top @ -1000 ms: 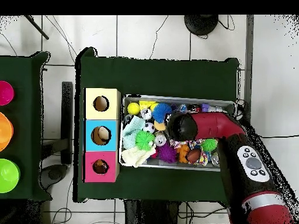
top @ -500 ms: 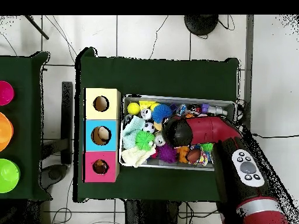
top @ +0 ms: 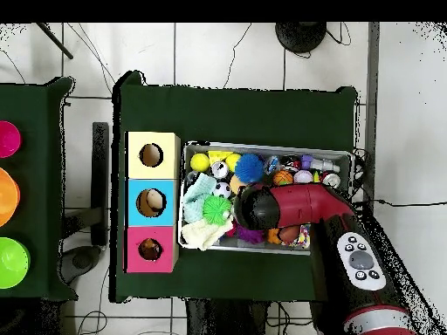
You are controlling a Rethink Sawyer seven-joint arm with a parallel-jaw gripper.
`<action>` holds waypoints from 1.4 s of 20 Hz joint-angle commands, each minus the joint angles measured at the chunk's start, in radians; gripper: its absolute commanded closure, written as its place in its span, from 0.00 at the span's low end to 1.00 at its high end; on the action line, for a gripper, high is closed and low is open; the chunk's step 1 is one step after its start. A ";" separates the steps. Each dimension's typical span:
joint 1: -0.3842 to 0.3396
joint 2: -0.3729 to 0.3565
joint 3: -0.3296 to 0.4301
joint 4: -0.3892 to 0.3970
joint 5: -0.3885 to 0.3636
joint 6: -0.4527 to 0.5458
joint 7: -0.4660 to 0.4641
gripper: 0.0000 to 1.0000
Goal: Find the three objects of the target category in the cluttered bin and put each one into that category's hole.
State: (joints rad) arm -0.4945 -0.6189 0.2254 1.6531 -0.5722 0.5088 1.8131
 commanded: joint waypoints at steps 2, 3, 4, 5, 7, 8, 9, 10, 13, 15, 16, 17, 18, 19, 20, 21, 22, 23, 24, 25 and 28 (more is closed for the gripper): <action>0.032 0.015 -0.046 0.132 0.036 -0.035 0.171 0.00; 0.036 0.008 -0.049 0.138 0.041 -0.036 0.171 0.00; 0.038 0.006 -0.054 0.144 0.041 -0.043 0.172 0.00; 0.039 0.005 -0.056 0.145 0.043 -0.044 0.169 0.00; 0.044 0.001 -0.062 0.151 0.048 -0.049 0.168 0.00; 0.043 0.008 -0.060 0.142 0.050 -0.048 0.162 0.00; 0.035 0.021 -0.054 0.130 0.052 -0.047 0.146 0.00; 0.027 0.037 -0.047 0.111 0.052 -0.047 0.128 0.00; -0.009 0.099 -0.014 0.031 0.045 -0.030 0.052 0.00; -0.028 0.128 0.002 -0.006 0.044 -0.013 0.016 0.00; -0.031 0.130 0.003 -0.010 0.041 -0.012 0.011 0.00; -0.032 0.128 0.004 -0.009 0.042 -0.009 0.010 0.00; -0.032 0.123 0.001 -0.001 0.041 -0.012 0.015 0.00; -0.029 0.121 -0.001 0.003 0.040 -0.015 0.021 0.00; -0.030 0.124 0.000 -0.004 0.042 -0.012 0.022 0.00; -0.030 0.126 0.001 -0.008 0.041 -0.010 0.021 0.00; -0.032 0.126 0.003 -0.009 0.039 -0.009 0.017 0.00; -0.036 0.129 0.006 -0.019 0.038 -0.002 0.007 0.00; -0.041 0.129 0.010 -0.025 0.036 0.005 -0.004 0.00; -0.047 0.132 0.015 -0.034 0.035 0.012 -0.016 0.00; -0.062 0.143 0.025 -0.060 0.032 0.029 -0.044 0.00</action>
State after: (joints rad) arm -0.5275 -0.5220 0.1715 1.6905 -0.5501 0.5088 1.8133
